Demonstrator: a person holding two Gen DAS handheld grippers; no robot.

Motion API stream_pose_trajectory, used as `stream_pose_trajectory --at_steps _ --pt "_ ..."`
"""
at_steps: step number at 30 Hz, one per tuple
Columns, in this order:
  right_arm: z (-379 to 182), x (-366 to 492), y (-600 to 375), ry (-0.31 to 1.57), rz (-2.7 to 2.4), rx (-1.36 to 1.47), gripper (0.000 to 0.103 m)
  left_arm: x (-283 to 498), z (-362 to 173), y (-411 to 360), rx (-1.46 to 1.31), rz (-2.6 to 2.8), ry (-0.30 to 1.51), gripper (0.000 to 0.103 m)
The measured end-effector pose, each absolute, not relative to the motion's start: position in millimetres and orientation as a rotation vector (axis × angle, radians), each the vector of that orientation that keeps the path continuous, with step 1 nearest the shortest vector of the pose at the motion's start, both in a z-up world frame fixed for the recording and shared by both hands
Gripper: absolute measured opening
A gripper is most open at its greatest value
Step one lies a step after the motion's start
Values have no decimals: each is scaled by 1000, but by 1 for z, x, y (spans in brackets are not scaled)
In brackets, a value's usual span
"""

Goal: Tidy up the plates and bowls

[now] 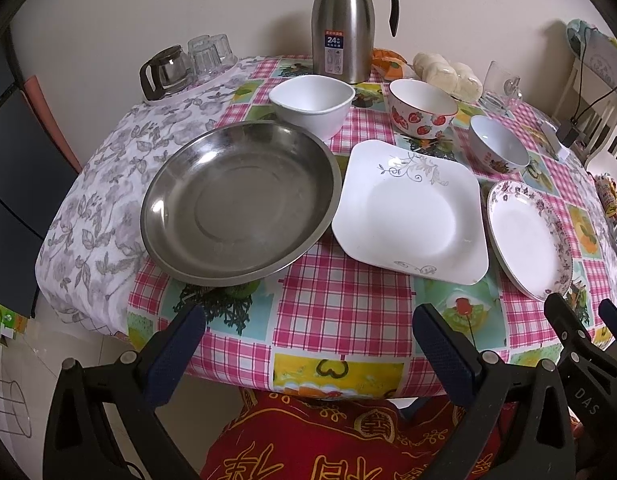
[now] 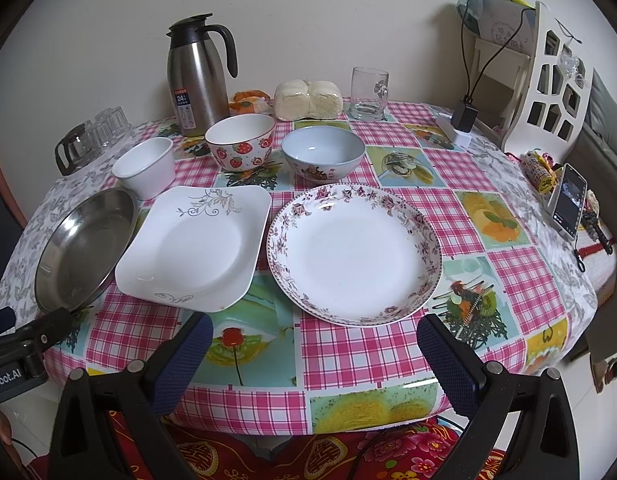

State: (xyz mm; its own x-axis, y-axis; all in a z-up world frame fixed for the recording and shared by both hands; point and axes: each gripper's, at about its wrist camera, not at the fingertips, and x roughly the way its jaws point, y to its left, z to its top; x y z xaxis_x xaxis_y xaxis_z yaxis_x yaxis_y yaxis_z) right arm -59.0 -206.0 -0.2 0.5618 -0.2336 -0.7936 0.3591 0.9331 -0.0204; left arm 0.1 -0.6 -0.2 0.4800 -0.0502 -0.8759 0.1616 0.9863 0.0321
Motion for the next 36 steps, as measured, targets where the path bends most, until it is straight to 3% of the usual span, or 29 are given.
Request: stream_pose_trajectory --at_steps 36 --pt "-1 -59 -206 913 -350 150 103 0 -4 1 117 -129 1072 103"
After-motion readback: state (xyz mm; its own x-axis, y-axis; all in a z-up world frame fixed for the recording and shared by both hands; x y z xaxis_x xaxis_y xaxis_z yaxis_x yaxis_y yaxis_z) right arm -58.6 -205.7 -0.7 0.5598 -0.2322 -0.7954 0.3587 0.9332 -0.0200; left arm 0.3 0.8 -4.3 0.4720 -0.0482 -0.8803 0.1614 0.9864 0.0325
